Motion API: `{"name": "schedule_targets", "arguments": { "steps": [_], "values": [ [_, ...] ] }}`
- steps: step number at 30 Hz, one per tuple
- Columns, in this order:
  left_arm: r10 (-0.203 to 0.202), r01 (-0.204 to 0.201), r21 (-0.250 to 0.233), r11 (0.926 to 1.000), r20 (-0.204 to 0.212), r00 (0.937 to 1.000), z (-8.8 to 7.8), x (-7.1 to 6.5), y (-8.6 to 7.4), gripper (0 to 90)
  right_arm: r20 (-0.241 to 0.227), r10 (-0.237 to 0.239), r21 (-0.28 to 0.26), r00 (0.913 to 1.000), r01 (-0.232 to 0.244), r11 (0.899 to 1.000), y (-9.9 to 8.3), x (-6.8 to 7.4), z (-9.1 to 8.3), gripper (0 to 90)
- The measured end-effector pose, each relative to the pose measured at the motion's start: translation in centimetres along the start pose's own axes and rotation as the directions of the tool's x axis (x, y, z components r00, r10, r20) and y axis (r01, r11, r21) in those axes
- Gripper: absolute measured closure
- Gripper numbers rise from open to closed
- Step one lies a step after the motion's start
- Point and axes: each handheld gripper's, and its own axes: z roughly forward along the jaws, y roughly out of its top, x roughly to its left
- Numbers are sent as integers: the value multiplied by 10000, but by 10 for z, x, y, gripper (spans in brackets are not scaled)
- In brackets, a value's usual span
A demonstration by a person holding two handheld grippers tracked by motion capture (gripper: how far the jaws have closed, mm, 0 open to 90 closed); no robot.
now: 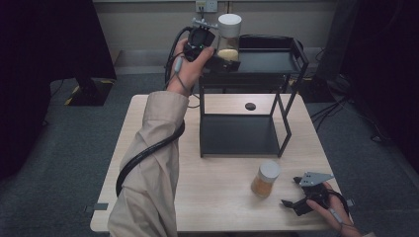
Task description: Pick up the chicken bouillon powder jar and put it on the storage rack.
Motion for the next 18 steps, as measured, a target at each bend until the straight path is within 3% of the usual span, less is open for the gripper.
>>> {"name": "schedule_targets", "arguments": {
  "steps": [7,18],
  "values": [
    [-96,97,-21,10000,196,9998,5,-1,-24,25,1,1,1,10000,-1,10000,0,0,0,0],
    [244,-247,46,9997,575,9980,14,-6,-49,25,0,-1,3,10000,1,10000,0,0,0,0]
  ]
}}
